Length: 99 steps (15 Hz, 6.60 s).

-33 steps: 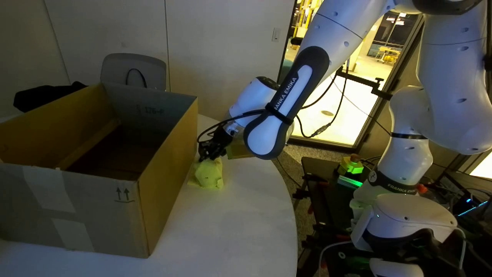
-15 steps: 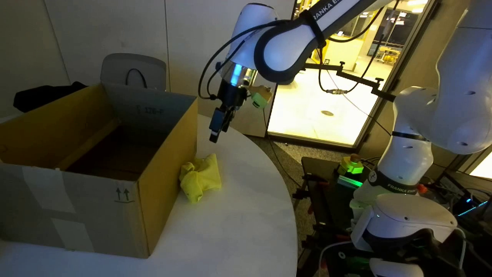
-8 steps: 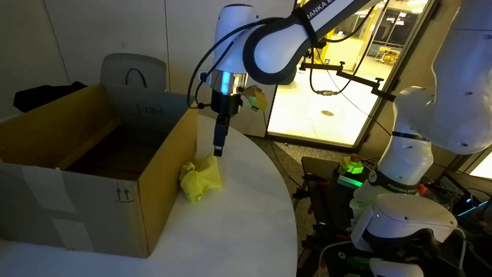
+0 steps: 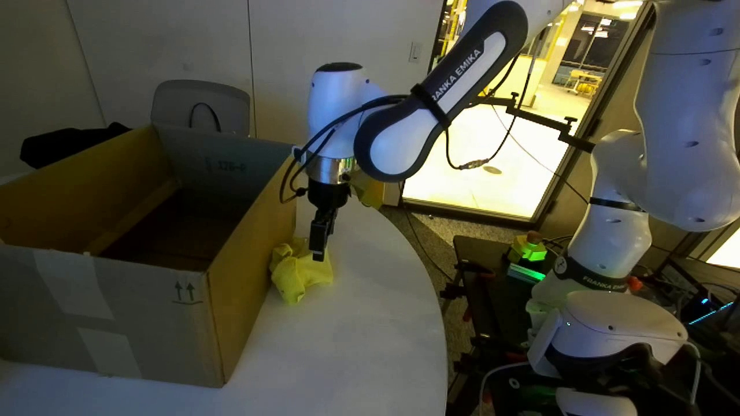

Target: Pick up the marker from the table and wrap it on the cloth, then pick up the cloth and put it in the box

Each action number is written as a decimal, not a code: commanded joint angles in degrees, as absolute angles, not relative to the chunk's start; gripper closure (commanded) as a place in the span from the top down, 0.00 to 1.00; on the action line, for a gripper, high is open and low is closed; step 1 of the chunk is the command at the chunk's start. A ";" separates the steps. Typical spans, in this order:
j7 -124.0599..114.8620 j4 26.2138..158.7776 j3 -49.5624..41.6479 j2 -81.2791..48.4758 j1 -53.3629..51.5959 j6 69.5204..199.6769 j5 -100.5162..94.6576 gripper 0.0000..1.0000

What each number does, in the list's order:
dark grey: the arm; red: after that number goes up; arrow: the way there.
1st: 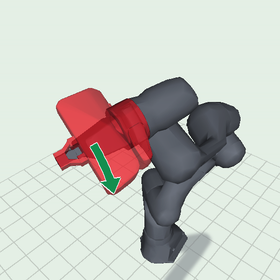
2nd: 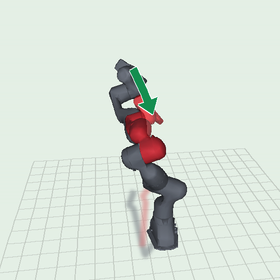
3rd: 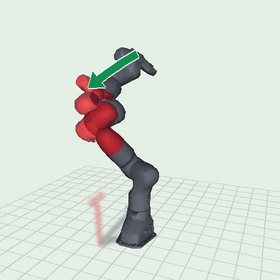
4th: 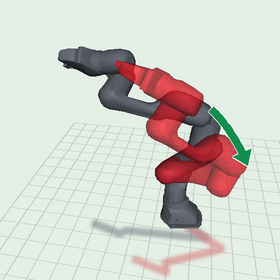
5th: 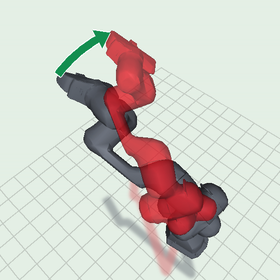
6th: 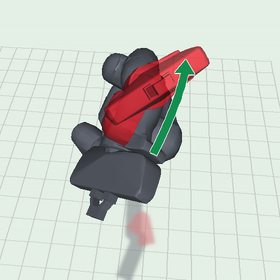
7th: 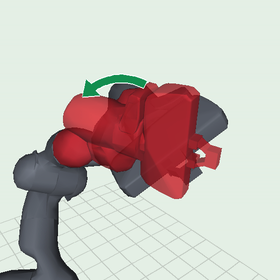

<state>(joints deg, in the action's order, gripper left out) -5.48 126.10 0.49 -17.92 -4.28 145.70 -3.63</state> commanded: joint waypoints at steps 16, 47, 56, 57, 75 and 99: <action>-14.31 118.88 -4.97 -34.51 -7.83 157.29 -6.75 1.00; -1.42 133.64 -7.30 -16.89 -2.18 150.59 -7.96 0.11; -1.83 131.15 -3.70 4.14 -1.63 134.89 -9.17 0.11; -1.61 129.84 -2.74 5.03 -1.76 133.92 -8.89 0.12; -11.84 94.48 2.38 -24.91 -7.36 134.37 -14.71 0.13; -0.76 101.30 -0.80 -11.72 -2.48 125.11 -8.52 1.00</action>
<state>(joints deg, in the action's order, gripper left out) -3.55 91.53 -1.57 -22.05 -4.35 126.64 -10.74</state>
